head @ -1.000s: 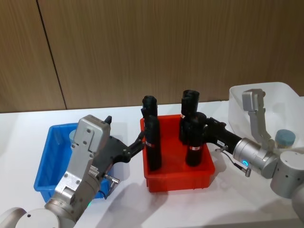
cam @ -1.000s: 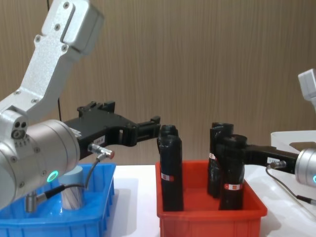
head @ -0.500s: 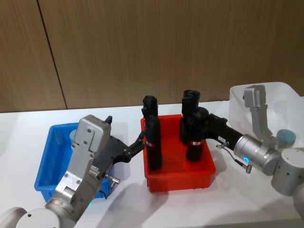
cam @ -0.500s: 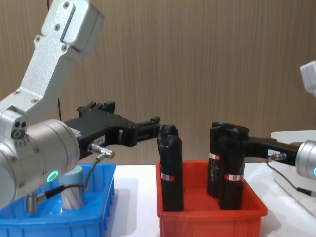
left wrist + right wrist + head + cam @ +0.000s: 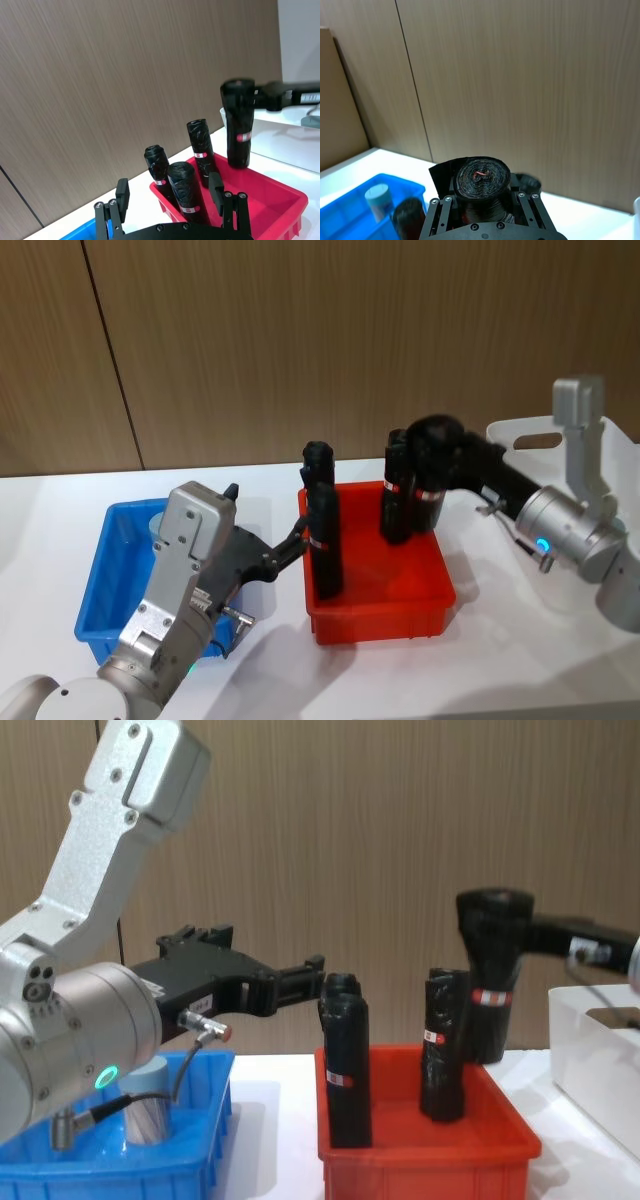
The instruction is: Pick the cotton swabs from the blue box and place them into the white box.
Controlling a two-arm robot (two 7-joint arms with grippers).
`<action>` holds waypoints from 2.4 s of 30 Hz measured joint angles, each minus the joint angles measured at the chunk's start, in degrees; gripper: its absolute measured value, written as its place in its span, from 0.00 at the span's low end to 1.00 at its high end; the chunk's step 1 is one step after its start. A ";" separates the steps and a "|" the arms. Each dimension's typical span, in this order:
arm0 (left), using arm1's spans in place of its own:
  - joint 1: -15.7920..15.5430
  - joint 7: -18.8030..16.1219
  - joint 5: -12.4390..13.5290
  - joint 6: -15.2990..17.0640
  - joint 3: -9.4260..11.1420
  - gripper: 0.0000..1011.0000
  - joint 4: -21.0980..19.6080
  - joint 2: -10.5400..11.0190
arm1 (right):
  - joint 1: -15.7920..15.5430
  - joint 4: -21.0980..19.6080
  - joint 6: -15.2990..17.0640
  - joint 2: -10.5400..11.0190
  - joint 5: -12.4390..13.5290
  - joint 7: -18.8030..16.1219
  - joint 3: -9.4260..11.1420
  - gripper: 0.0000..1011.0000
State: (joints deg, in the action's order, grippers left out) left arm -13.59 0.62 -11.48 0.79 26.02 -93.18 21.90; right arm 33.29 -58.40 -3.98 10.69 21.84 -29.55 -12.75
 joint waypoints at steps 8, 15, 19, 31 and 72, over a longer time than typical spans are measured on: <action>0.00 0.00 0.00 0.00 0.00 0.99 0.00 0.00 | -3.19 -11.27 3.30 2.16 -0.16 5.01 1.56 0.53; 0.00 0.00 0.00 0.00 0.00 0.99 0.00 0.00 | -4.56 -16.68 5.18 3.55 -1.24 8.83 2.69 0.53; 0.00 0.00 0.00 0.00 0.00 0.99 0.00 0.00 | -5.30 -19.55 6.21 4.48 -2.34 11.38 3.47 0.53; 0.00 0.00 0.00 0.00 0.00 0.99 0.00 0.00 | -6.09 -22.09 8.48 6.59 -5.09 17.03 5.51 0.53; 0.00 0.00 0.00 0.00 0.00 0.99 0.00 0.00 | -2.85 -10.94 6.22 8.62 -6.79 19.15 8.53 0.99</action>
State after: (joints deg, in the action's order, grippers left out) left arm -13.59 0.62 -11.48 0.79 26.03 -93.17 21.90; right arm 30.44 -69.33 2.24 19.31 15.06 -10.41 -4.23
